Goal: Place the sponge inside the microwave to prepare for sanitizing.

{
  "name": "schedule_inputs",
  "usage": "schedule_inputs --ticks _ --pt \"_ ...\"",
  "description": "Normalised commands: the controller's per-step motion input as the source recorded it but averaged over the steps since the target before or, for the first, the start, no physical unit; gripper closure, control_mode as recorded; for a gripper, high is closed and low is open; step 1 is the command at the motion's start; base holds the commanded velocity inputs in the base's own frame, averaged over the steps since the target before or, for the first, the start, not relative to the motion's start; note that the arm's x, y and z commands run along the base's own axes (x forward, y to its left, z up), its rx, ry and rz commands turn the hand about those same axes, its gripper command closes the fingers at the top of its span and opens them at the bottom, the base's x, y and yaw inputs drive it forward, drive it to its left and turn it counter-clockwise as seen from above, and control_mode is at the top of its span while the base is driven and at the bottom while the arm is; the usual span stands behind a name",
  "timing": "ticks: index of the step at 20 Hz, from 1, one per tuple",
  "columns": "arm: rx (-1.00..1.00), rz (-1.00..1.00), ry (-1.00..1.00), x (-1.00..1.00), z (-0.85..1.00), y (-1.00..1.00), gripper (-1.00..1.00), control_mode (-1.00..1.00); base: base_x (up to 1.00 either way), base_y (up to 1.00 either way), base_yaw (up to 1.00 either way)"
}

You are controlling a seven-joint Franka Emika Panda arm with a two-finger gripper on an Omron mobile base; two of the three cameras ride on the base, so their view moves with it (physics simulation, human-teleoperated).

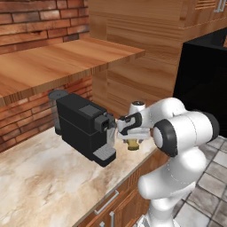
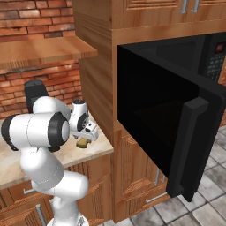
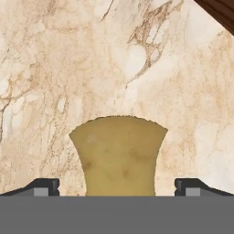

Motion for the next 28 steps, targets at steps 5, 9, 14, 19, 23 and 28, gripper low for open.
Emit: schedule_inputs --ticks 5,9,14,19,23,28 --pt "0.00 0.00 0.00 0.08 -0.23 0.00 -1.00 -1.00 0.00 0.00 0.00" --pt "0.00 0.00 0.00 0.07 -0.27 0.00 -1.00 -1.00 0.00 0.00 0.00" --pt "0.00 0.00 0.00 0.07 -0.09 0.00 -1.00 -1.00 0.00 0.00 0.00" --pt "0.00 0.00 0.00 0.00 -0.01 0.00 1.00 -1.00 0.00 0.00 0.00" --pt "0.00 0.00 0.00 0.00 0.00 0.00 1.00 -1.00 0.00 0.00 0.00" --pt "0.00 0.00 0.00 -0.05 0.01 0.00 1.00 -1.00 0.00 0.00 0.00"
